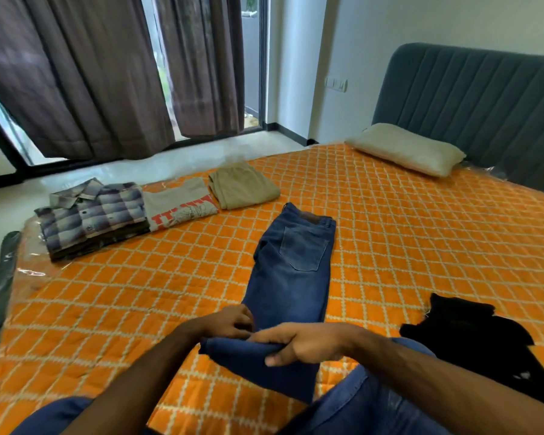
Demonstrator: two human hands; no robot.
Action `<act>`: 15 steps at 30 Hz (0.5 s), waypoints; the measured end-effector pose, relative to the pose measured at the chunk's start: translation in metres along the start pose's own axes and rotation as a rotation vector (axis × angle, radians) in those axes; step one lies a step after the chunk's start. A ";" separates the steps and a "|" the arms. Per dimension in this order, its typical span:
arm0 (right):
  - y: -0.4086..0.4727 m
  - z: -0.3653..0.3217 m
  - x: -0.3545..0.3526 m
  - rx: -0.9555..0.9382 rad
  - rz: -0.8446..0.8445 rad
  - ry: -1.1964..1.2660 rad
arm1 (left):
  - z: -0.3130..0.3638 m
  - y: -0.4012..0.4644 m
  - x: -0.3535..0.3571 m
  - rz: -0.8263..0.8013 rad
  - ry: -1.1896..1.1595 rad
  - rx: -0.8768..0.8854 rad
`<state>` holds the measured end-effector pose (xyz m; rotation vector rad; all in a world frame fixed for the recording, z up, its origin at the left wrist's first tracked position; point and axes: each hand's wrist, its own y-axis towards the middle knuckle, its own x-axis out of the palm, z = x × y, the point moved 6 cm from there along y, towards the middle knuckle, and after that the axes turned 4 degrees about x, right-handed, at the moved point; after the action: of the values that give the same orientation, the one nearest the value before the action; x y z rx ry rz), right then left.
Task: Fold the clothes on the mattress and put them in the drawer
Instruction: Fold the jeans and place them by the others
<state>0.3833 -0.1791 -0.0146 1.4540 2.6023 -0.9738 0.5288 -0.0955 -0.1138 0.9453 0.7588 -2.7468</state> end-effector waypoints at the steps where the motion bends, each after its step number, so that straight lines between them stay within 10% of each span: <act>1: -0.002 0.002 -0.008 -0.007 0.009 0.042 | 0.003 0.008 0.001 0.042 -0.044 0.001; 7: 0.002 0.031 -0.112 0.012 0.119 0.303 | -0.031 0.009 0.007 0.042 -0.413 -0.196; 15: 0.063 0.108 -0.212 0.255 0.369 -0.148 | -0.042 0.038 -0.004 -0.146 -0.518 -0.289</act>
<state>0.5221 -0.3739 -0.0717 1.7540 2.0639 -1.3317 0.5655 -0.1072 -0.1552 0.1135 1.1025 -2.7033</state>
